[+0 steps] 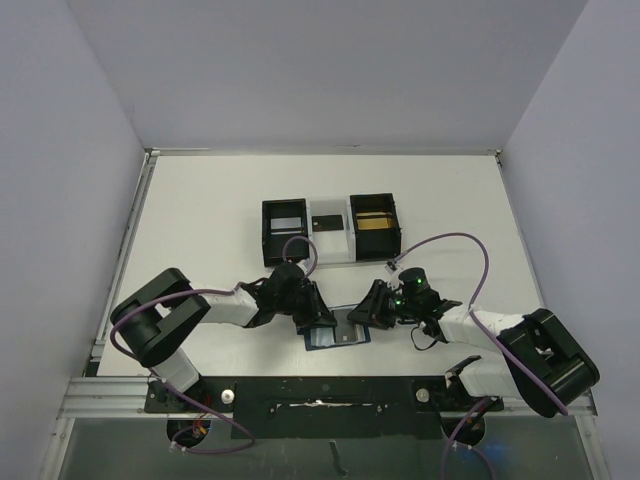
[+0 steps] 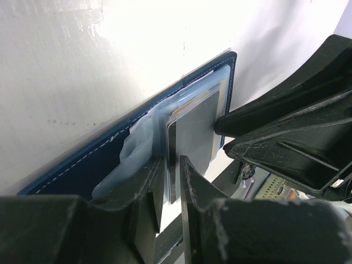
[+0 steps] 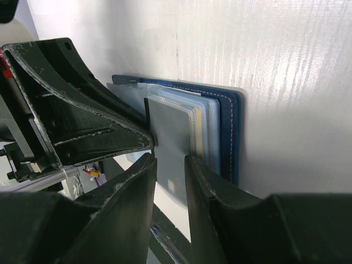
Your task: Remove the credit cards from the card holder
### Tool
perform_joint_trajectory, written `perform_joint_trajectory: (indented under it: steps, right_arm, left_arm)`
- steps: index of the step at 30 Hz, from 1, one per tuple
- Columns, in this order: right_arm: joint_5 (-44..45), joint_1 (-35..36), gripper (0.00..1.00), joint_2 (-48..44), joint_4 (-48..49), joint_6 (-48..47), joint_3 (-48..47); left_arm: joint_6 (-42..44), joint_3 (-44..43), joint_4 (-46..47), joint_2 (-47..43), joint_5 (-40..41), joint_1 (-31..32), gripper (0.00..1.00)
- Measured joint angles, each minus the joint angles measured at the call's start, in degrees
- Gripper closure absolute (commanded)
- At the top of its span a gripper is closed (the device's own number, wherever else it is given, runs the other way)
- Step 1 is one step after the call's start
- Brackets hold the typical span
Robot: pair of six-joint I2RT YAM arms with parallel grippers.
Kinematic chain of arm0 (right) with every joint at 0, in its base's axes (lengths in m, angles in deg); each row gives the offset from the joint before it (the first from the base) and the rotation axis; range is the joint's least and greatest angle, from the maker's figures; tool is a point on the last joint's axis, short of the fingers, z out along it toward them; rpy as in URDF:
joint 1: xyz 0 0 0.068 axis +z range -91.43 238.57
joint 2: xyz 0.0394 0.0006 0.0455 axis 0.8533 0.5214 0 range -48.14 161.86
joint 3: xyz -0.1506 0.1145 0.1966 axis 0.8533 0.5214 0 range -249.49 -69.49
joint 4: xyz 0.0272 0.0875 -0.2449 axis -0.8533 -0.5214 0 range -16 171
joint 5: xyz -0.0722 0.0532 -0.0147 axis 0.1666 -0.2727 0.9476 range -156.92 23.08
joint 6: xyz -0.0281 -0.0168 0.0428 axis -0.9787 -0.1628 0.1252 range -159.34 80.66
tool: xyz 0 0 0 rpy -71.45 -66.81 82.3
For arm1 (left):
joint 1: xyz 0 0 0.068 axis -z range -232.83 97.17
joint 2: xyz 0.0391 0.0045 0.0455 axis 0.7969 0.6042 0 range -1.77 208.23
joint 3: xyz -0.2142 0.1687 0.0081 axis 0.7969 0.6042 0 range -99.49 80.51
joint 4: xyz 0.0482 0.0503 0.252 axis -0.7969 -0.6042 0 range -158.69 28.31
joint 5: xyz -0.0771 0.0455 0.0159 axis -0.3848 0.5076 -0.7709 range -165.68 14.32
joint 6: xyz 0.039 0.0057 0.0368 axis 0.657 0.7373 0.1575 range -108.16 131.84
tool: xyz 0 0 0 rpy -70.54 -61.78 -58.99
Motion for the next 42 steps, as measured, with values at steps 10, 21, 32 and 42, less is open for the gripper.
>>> perform_joint_trajectory:
  steps: [10, 21, 32, 42]
  right_arm:
    - [0.20, 0.04, 0.71, 0.02, 0.22, 0.31, 0.15]
    - [0.81, 0.70, 0.73, 0.70, 0.90, 1.31, 0.22]
    - [0.83, 0.72, 0.73, 0.81, 0.92, 1.31, 0.22]
    - [0.74, 0.74, 0.70, 0.66, -0.33, 0.61, -0.52]
  left_arm:
    - [-0.50, 0.04, 0.09, 0.04, 0.04, 0.00, 1.00]
    - [-0.94, 3.69, 3.54, -1.62, -0.20, -0.57, 1.00]
    - [0.48, 5.09, 2.62, -3.87, -0.48, -1.95, 1.00]
    - [1.44, 5.64, 1.38, -4.87, -0.63, -2.69, 1.00]
